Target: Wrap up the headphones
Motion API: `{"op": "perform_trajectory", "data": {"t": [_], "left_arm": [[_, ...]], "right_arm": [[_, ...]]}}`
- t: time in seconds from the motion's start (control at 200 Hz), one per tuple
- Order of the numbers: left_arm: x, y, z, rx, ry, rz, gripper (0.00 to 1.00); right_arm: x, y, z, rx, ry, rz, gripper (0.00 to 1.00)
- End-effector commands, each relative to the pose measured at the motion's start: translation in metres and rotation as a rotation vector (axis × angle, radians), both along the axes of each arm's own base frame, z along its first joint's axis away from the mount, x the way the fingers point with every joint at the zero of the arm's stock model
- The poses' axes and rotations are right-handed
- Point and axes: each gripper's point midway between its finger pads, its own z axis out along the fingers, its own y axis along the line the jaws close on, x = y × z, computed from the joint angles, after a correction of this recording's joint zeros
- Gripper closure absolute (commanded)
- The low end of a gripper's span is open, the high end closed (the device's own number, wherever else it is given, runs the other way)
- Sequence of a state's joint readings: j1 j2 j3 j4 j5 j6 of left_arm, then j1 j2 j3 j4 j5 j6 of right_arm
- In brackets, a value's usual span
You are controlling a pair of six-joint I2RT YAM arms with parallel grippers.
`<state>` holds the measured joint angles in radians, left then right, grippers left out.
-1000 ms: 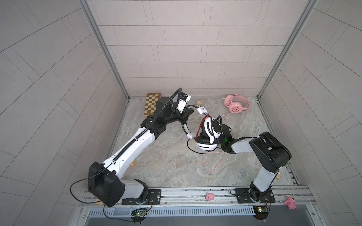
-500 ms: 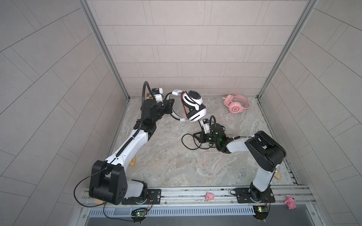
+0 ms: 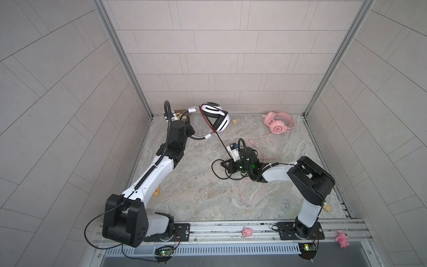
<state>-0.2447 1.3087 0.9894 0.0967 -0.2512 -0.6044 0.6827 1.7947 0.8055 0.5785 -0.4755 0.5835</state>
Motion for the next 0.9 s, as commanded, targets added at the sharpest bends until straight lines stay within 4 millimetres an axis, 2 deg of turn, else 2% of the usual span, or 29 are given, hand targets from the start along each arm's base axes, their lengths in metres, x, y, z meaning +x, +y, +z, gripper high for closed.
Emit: {"op": "perform_trajectory", "data": {"t": [0.0,0.235,0.34,0.405,0.51,0.691,0.896], "left_arm": [[-0.01,0.039,0.036,-0.043,-0.099,0.241,1.0],[-0.015,0.067,0.016,0.103,0.007,0.401,1.0],[-0.011,0.07,0.007,0.18,0.073,0.413,1.0],[-0.004,0.058,0.004,0.279,0.118,0.349,1.0],[-0.001,0.039,0.01,0.549,0.21,0.312,1.0],[0.002,-0.019,0.022,1.023,0.268,0.229,1.0],[0.005,-0.085,0.001,1.456,0.272,0.099,1.0]], "right_arm": [[-0.012,0.002,0.003,-0.088,-0.049,0.037,1.0],[-0.034,0.011,0.023,-0.2,-0.225,0.087,0.99],[-0.037,0.007,0.033,-0.207,-0.279,0.074,0.99],[-0.038,0.002,0.038,-0.205,-0.302,0.057,0.99],[-0.035,-0.01,0.046,-0.218,-0.347,0.012,0.99],[-0.028,-0.037,0.058,-0.269,-0.414,-0.103,1.0],[-0.015,-0.07,0.076,-0.279,-0.454,-0.245,1.0]]}}
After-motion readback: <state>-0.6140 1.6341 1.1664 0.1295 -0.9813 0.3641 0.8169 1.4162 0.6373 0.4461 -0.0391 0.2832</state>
